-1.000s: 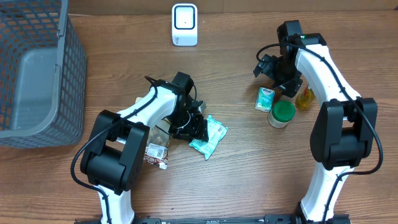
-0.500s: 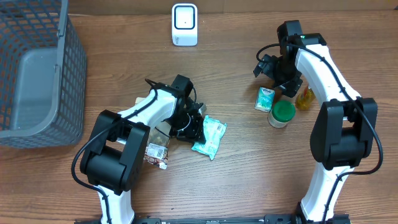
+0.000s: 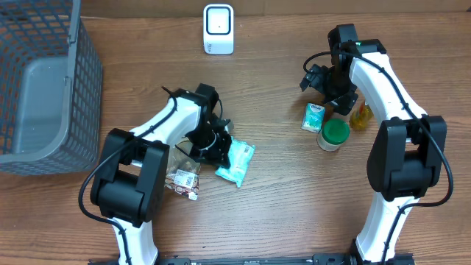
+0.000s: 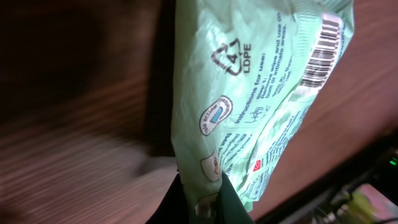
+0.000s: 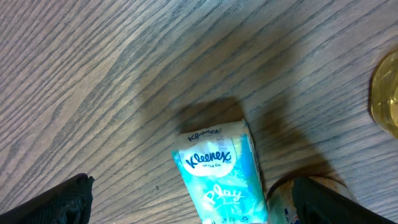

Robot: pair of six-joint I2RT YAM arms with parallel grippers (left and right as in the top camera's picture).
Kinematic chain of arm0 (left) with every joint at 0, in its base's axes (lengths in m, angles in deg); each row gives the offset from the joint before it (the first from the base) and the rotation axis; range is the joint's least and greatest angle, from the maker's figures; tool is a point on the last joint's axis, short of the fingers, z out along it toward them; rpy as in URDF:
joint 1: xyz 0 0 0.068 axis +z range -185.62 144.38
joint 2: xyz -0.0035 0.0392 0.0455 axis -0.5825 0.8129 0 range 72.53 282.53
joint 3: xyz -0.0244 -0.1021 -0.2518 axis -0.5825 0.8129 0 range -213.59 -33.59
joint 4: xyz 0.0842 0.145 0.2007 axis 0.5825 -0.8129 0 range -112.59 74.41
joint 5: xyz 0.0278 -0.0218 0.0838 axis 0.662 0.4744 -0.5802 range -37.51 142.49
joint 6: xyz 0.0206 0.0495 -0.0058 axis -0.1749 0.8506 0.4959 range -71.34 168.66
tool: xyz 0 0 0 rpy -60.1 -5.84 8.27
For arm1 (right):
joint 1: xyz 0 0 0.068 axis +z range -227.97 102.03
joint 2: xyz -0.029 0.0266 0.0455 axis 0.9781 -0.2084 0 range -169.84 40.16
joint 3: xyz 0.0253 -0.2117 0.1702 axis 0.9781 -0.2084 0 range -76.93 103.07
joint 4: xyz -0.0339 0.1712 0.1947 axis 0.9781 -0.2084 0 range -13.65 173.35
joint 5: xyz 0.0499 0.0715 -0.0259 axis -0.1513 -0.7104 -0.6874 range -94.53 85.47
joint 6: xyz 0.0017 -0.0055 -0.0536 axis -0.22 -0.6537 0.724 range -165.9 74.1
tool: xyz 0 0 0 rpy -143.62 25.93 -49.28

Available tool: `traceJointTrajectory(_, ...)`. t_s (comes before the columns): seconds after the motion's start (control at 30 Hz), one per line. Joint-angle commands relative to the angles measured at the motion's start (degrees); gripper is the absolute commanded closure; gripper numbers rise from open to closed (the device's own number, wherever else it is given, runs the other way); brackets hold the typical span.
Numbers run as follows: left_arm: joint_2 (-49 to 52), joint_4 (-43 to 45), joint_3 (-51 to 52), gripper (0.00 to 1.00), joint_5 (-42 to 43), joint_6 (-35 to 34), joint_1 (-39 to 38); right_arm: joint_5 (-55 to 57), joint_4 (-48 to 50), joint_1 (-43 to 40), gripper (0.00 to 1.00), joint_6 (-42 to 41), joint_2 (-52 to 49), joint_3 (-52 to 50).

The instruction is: Scan the item barcode

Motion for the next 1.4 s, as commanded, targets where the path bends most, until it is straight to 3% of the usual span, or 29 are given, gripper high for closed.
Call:
traceJointTrajectory(0.0, -3.6, -2.4, -3.6, 0.96, -12.5, -2.3, 0.3, -0.1, 0.2, -0.2, 0.00, 0.2, 1.2, 1.6)
traceJointTrajectory(0.13, -4.0, -6.5, -4.9, 0.96, -24.9, -9.2, 0.2, -0.1, 0.2, -0.2, 0.00, 0.2, 1.2, 1.6)
traceJointTrajectory(0.23, -4.0, -8.0, -4.9, 0.96, -28.0, -10.8, 0.2, -0.1, 0.2, -0.2, 0.00, 0.2, 1.2, 1.6)
traceJointTrajectory(0.37, -4.0, -7.9, -4.9, 0.91, -27.6, -10.8, 0.2, -0.1, 0.2, -0.2, 0.00, 0.2, 1.2, 1.6)
traceJointTrajectory(0.5, -4.0, -8.0, -4.8, 0.74, -27.6, -10.8, 0.2, -0.1, 0.2, -0.2, 0.00, 0.2, 1.2, 1.6)
traceJointTrajectory(0.67, -4.0, -8.2, -4.4, 0.66, -27.4, -10.8, 0.2, -0.1, 0.2, -0.2, 0.00, 0.2, 1.2, 1.6)
traceJointTrajectory(0.77, -4.0, -8.2, -3.9, 0.55, -26.4, -10.8, 0.2, -0.1, 0.2, -0.2, 0.00, 0.2, 1.2, 1.6)
traceJointTrajectory(0.93, -4.0, -8.0, -3.6, 0.51, -26.1, -10.8, 0.2, -0.1, 0.2, -0.2, 0.00, 0.2, 1.2, 1.6)
traceJointTrajectory(1.03, -4.0, -6.4, -3.6, 0.50, -24.7, -10.8, 0.2, -0.1, 0.2, -0.2, 0.00, 0.2, 1.2, 1.6)
traceJointTrajectory(1.23, -4.0, -1.4, -3.6, 0.60, -20.4, -11.1, -0.7, -0.1, 0.2, -0.2, 0.00, 0.2, 1.2, 1.6)
traceJointTrajectory(1.37, -4.0, -0.4, -3.6, 0.59, -20.6, -11.8, -2.3, -0.1, 0.2, -0.2, 0.00, 0.2, 1.2, 1.6)
